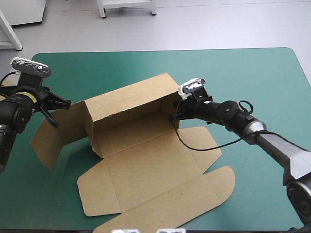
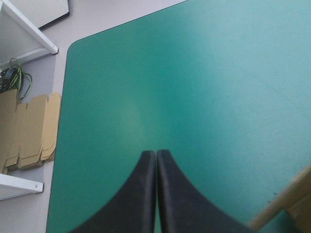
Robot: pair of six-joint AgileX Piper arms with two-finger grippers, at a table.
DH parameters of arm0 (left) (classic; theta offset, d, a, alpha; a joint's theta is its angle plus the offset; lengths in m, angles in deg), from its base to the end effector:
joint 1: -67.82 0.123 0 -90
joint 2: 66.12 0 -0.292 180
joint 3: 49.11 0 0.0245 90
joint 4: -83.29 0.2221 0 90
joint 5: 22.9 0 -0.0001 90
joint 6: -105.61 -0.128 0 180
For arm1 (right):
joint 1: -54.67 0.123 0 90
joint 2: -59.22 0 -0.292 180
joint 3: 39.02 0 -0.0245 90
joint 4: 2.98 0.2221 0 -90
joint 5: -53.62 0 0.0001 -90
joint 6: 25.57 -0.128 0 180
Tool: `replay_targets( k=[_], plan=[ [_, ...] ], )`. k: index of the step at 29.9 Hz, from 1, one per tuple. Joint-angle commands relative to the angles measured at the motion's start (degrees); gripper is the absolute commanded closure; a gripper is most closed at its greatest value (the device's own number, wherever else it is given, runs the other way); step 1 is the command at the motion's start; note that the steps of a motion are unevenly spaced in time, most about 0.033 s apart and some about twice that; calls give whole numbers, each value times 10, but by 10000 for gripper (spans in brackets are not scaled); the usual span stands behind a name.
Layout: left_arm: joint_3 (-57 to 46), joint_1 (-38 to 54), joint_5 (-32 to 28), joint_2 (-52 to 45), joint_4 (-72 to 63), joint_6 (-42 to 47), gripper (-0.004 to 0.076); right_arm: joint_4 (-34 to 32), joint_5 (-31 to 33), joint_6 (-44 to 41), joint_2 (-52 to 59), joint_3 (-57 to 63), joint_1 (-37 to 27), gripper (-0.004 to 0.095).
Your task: Fold the box
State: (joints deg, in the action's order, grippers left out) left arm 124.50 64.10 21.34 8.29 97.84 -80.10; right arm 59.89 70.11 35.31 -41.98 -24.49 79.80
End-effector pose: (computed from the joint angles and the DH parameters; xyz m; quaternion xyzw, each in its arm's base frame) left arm 0.2421 0.0068 0.3932 0.1119 0.8738 0.1282 0.4556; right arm 0.3219 0.1868 0.2669 -0.2416 0.8415 0.2155 0.4326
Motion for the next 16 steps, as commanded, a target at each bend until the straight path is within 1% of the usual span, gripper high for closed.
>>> replay_targets(
  k=[1,2,4,8,12,16],
  plan=[
    [17,19,-40,-15,-9,-15,729,-129,112,-145,35,-29,-24,908],
    [17,22,-40,-14,-15,-15,729,-148,134,-171,42,-37,-35,908],
    [17,28,-35,-10,-27,-19,729,-165,159,-203,52,-50,-51,908],
    [17,58,-19,9,-136,-68,729,-190,226,-252,69,-87,-89,908],
    [18,97,-16,32,-210,-85,729,-219,296,-308,72,-124,-112,908],
    [25,138,3,58,-259,-108,729,-256,328,-352,72,-157,-123,908]
  ],
)
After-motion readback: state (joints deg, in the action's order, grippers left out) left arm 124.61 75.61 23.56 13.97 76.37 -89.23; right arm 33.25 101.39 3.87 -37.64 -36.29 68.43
